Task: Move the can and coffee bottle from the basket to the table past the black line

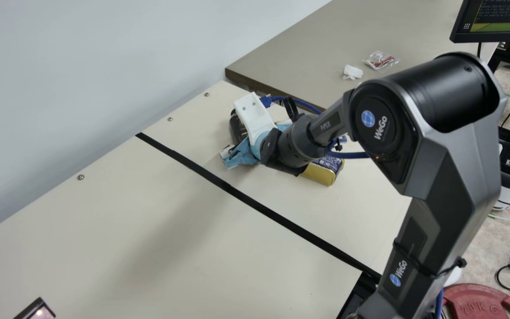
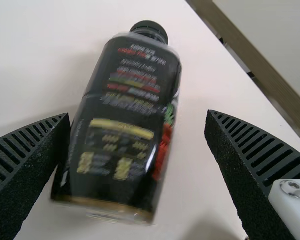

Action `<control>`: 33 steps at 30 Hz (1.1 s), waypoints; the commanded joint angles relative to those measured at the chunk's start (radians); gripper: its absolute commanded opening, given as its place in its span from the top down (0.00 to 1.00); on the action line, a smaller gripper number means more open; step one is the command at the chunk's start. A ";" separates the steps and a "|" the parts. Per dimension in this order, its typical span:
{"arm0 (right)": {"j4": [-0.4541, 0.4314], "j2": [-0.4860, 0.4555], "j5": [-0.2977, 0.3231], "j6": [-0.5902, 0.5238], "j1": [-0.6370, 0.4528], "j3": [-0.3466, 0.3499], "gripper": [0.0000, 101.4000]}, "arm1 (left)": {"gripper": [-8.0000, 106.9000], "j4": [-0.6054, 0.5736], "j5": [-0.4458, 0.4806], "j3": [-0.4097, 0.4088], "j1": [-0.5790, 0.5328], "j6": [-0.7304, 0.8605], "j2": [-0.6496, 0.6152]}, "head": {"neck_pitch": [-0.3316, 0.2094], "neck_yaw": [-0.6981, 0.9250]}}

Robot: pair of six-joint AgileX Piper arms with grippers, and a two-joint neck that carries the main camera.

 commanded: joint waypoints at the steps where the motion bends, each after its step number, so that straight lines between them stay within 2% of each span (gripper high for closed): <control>1: 0.006 -0.012 -0.020 -0.012 0.004 0.004 0.00 | 0.15 0.000 0.000 0.000 0.000 0.000 0.000 | -0.024 -0.023; 9: 0.048 -0.083 -0.046 -0.058 0.027 0.012 0.00 | 0.15 0.000 0.000 0.000 0.000 0.000 0.000 | -0.024 -0.023; 16: 0.100 -0.163 -0.026 -0.111 0.059 -0.004 0.00 | 0.15 0.000 0.000 0.000 0.000 0.000 0.000 | -0.024 -0.023; 24: 0.198 -0.251 0.066 -0.205 0.121 -0.037 0.00 | 0.15 0.000 0.000 0.000 0.000 0.000 0.000 | -0.024 -0.023; 33: 0.373 -0.332 0.227 -0.357 0.182 -0.053 0.00 | 0.15 0.000 0.000 0.000 0.000 0.000 0.000 | -0.024 -0.023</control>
